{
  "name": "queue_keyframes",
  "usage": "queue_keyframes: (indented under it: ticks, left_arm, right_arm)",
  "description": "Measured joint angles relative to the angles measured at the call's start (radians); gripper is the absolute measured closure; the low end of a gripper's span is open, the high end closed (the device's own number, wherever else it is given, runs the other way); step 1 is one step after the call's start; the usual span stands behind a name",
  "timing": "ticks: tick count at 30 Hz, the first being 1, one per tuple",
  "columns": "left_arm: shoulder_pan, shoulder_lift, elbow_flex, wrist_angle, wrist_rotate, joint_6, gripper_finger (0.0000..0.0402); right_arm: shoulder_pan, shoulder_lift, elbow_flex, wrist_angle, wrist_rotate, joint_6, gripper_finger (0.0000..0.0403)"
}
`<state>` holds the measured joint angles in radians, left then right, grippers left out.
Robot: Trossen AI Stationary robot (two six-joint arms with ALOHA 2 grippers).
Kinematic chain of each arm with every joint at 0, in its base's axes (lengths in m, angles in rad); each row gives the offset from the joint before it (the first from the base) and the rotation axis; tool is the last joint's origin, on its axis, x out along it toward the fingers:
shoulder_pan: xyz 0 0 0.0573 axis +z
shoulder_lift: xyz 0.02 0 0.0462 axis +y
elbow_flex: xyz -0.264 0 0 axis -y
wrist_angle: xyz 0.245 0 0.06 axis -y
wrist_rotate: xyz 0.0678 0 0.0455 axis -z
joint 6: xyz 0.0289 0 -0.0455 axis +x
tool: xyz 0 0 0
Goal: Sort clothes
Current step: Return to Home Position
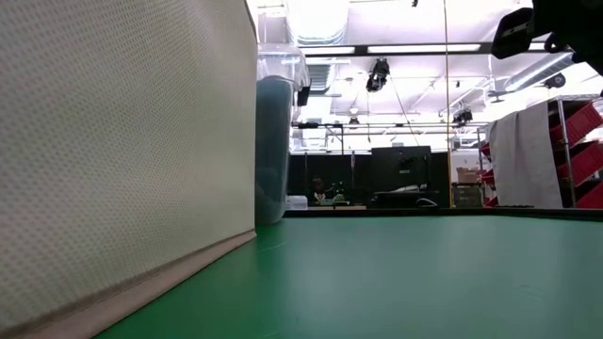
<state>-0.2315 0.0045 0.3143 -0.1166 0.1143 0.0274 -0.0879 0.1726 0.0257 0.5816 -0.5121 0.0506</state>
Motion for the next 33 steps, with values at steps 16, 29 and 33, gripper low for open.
queue_keyframes:
  ticks: [16, 29, 33]
  left_arm:
    - [-0.001, -0.003, -0.002, 0.064, 0.068, 0.008, 0.0402]
    - [-0.001, -0.004, 0.0, -0.184, 0.049, -0.118, 0.0402]
    - [-0.002, -0.004, 0.0, -0.204, -0.038, -0.115, 0.0402]
  right_arm:
    - [0.0, 0.0, 0.0, 0.0, 0.0, 0.002, 0.039]
    - [0.0, 0.0, 0.0, 0.0, 0.0, 0.02, 0.039]
    - [0.0, 0.0, 0.0, 0.0, 0.0, 0.02, 0.039]
